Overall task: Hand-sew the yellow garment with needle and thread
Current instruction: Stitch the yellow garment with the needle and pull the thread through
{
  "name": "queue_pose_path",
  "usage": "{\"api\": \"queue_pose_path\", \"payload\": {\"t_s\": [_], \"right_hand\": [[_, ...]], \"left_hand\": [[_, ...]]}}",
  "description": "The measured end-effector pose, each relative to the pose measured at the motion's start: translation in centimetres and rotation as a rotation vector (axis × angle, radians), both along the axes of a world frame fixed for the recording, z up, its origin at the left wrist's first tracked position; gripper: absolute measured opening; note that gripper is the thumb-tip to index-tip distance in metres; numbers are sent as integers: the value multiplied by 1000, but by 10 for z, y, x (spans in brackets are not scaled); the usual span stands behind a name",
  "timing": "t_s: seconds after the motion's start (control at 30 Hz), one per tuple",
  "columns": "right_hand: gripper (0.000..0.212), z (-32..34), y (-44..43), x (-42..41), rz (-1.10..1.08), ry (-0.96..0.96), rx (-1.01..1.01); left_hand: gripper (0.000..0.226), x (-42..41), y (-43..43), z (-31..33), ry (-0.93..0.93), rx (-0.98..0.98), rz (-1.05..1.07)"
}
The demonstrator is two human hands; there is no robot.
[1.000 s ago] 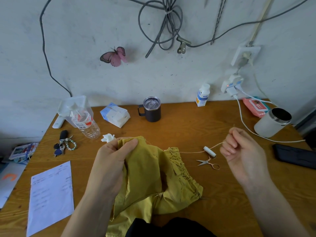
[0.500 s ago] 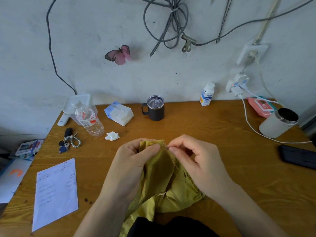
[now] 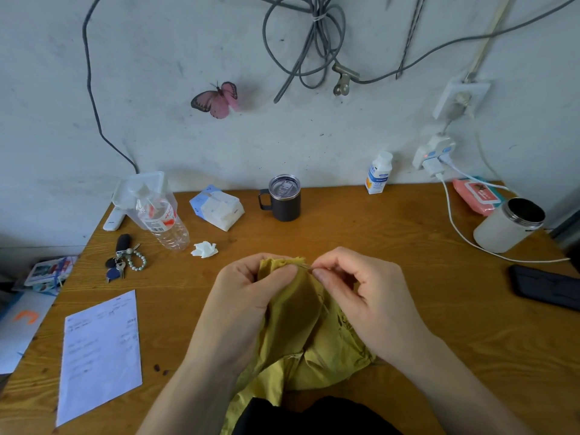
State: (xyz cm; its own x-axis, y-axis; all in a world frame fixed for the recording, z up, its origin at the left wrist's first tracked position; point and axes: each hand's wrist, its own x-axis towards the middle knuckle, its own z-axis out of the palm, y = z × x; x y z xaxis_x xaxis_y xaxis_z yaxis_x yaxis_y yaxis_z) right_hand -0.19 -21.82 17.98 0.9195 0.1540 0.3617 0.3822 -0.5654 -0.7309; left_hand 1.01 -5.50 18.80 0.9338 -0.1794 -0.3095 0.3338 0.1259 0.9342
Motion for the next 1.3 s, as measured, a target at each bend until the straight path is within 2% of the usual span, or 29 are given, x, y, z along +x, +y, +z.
{"api": "queue_pose_path", "payload": {"t_s": [0.17,0.3,0.37,0.47,0.53,0.63,0.8,1.03,1.3], "right_hand": [[18,1,1,-1,-13,20,-6],[13,2,0,-1,-7,20,-8],[9,1,-1,0,-6,14,-13],[31,1,-3,2,7,73,-35],[38,2,-5,3,63,126,-46],[29,6,-8,4,121,212,-46],[12,7,-6,3,75,177,-65],[7,6,1,-4,-46,70,-136],[4,8,11,-10,-111,17,-223]], "left_hand": [[22,-1,0,-2,-55,78,24],[7,-1,-2,-2,-93,143,30],[16,-1,-3,-1,-114,187,33],[17,-2,-4,0,-137,225,34],[17,-3,-5,0,-163,240,29],[18,-3,-5,1,-187,260,22],[18,-5,-6,1,-216,317,33],[10,-7,-11,-1,-260,417,160],[14,-14,-20,-4,-363,510,154]]}}
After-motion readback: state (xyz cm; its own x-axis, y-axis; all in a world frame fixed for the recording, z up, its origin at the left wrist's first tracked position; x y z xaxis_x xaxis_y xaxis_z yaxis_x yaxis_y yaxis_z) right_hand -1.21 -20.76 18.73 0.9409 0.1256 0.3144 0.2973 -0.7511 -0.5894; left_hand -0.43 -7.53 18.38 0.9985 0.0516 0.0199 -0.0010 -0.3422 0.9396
